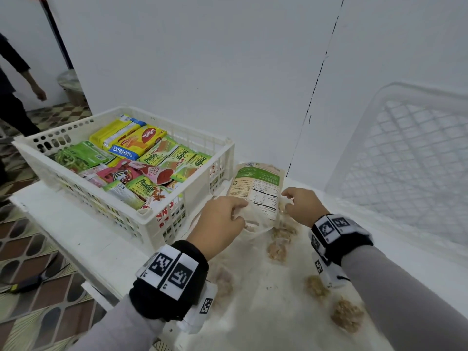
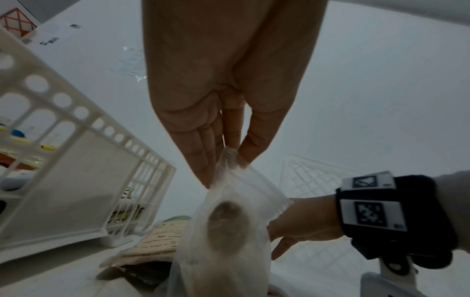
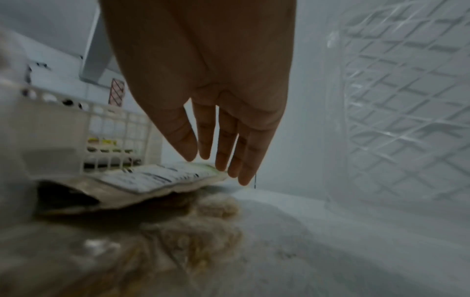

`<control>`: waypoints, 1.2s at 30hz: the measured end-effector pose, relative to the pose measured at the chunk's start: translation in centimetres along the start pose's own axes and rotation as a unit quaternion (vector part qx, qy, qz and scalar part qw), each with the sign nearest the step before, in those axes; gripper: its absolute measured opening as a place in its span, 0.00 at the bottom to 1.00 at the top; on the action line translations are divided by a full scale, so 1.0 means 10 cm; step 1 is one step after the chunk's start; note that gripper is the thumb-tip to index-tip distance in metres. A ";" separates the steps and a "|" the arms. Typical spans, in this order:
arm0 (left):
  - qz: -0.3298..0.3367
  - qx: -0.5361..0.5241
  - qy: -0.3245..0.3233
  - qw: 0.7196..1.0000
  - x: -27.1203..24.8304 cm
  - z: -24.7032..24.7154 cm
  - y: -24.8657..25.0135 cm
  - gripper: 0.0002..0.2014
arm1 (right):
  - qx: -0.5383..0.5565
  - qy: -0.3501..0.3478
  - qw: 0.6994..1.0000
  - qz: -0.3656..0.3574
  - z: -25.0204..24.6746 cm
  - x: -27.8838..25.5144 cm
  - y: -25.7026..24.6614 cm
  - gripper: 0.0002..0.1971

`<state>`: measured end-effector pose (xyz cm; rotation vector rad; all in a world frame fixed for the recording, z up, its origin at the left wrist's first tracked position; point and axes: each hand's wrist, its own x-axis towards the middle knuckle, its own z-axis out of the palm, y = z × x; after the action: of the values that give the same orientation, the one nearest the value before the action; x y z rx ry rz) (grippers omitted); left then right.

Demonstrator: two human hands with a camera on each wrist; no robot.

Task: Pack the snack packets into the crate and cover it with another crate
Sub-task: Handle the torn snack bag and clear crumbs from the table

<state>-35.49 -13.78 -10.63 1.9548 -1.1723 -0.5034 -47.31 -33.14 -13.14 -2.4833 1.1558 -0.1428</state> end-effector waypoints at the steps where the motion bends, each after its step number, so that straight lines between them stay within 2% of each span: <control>1: 0.003 0.000 0.002 1.000 -0.01 0.01 0.00 0.21 | -0.034 -0.019 0.999 -0.004 0.03 0.06 0.01 0.21; 3: 0.004 0.000 0.007 1.000 -0.01 0.02 0.00 0.21 | -0.088 -0.043 0.995 -0.017 0.09 0.16 -0.01 0.20; 8: 0.001 -0.001 0.009 1.000 0.00 0.02 -0.01 0.20 | -0.100 -0.085 0.991 -0.008 0.26 0.24 -0.01 0.11; 13: -0.013 -0.016 0.019 1.000 0.02 0.02 -0.04 0.21 | -0.168 -0.083 0.982 0.033 0.28 0.29 0.04 0.20; 15: -0.015 -0.020 0.018 1.000 0.03 0.03 -0.06 0.21 | -0.136 -0.087 0.985 0.064 0.26 0.29 0.10 0.23; 17: -0.017 -0.025 0.017 0.999 0.05 0.03 -0.07 0.21 | -0.082 -0.073 0.990 0.087 0.22 0.27 0.17 0.20; 20: -0.016 -0.031 0.021 0.999 0.06 0.03 -0.08 0.20 | -0.008 0.005 0.997 0.081 0.10 0.20 0.23 0.12; 22: -0.015 -0.031 0.026 0.999 0.08 0.03 -0.09 0.18 | 0.073 0.063 0.992 0.078 0.01 0.10 0.18 0.13; 24: -0.014 -0.033 0.030 0.999 0.10 0.03 -0.10 0.17 | 0.182 0.100 0.976 0.065 -0.08 -0.03 0.08 0.15; 26: -0.014 -0.031 0.031 0.999 0.12 0.04 -0.11 0.16 | 0.283 0.107 0.953 0.024 -0.19 -0.20 -0.10 0.18; 30: -0.025 -0.033 0.034 0.999 0.13 0.04 -0.12 0.16 | 0.461 0.092 0.878 -0.091 -0.29 -0.62 -0.54 0.20; 31: -0.025 -0.035 0.033 0.999 0.13 0.04 -0.11 0.17 | 0.460 0.091 0.876 -0.109 -0.26 -0.71 -0.63 0.21; 34: -0.010 -0.031 0.025 0.999 0.13 0.04 -0.10 0.17 | 0.345 0.113 0.922 -0.137 -0.07 -0.84 -0.77 0.19; 36: 0.000 -0.031 0.023 0.999 0.12 0.04 -0.07 0.17 | 0.303 0.119 0.936 -0.137 0.05 -0.85 -0.82 0.14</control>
<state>-34.80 -14.81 -11.40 1.9038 -1.1148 -0.4880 -46.89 -21.83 -9.75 -2.0787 0.6909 -0.7748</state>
